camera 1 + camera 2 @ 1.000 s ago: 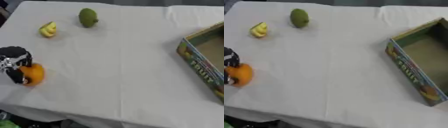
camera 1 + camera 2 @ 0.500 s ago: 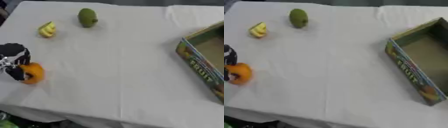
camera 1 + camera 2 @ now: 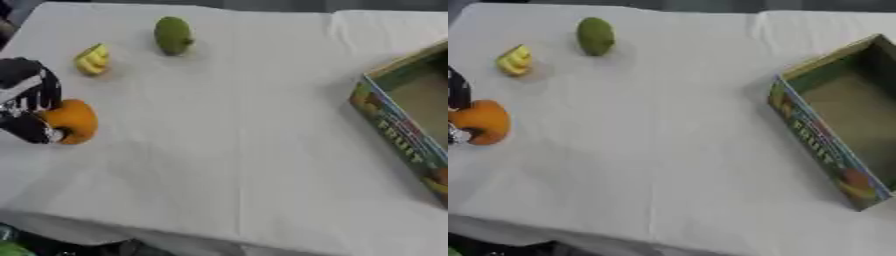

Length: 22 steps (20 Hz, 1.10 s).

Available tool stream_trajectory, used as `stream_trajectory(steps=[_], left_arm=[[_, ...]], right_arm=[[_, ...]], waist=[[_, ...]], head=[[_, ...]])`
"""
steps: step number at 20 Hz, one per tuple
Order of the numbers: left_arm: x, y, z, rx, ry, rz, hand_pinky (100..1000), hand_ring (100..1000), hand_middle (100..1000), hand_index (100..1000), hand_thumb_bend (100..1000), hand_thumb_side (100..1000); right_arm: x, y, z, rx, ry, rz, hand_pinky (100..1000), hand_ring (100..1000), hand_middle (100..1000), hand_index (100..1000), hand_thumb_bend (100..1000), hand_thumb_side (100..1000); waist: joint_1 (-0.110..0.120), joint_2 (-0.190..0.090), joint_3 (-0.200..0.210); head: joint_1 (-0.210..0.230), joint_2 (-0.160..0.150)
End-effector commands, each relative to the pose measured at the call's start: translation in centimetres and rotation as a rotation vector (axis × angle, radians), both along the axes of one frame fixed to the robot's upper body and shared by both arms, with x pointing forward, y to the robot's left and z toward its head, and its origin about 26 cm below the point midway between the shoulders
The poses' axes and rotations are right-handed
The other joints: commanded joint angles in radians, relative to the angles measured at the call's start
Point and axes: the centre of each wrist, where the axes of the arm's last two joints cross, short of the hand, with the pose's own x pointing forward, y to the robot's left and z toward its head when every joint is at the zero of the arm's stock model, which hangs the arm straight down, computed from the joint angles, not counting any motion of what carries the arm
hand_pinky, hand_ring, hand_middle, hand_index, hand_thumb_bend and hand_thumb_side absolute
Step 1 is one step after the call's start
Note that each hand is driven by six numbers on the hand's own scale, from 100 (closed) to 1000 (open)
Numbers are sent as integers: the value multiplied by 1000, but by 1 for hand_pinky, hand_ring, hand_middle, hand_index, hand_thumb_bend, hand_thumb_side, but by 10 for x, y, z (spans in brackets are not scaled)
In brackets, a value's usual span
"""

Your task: Pick up the objects with one hand, pass them to the other hand, and then place them into the box on the other side of the table.

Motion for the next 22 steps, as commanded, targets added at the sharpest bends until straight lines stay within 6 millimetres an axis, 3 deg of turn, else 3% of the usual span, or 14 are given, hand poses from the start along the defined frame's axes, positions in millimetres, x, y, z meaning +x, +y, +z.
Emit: stream_trajectory(steps=[1, 5, 9, 14, 22], left_arm=[[-2, 2, 23, 2, -93, -31, 398, 436, 399, 447, 361, 100], [1, -3, 33, -70, -224, -102, 379, 412, 389, 446, 273, 100], [7, -19, 34, -236, -401, -181, 355, 380, 368, 439, 104, 100], [15, -49, 27, -431, -524, -290, 317, 367, 357, 433, 100, 100], [21, -89, 20, -564, -509, -438, 302, 360, 351, 431, 100, 100]], right_arm=[[-1, -4, 18, -44, -23, 1, 765, 507, 638, 672, 100, 717], [0, -3, 21, -49, -30, 11, 765, 508, 638, 673, 100, 706], [9, 4, 38, -91, -63, 66, 772, 524, 663, 686, 100, 656], [23, 17, 73, -218, -130, 177, 779, 546, 695, 706, 100, 593], [43, 33, 115, -406, -195, 290, 788, 580, 742, 736, 100, 504]], waist=[[11, -14, 0], [11, -17, 1], [7, -26, 0], [-3, -37, -3], [-10, -54, 1]], head=[[-3, 6], [-11, 6], [-17, 6], [-25, 6], [-47, 4]])
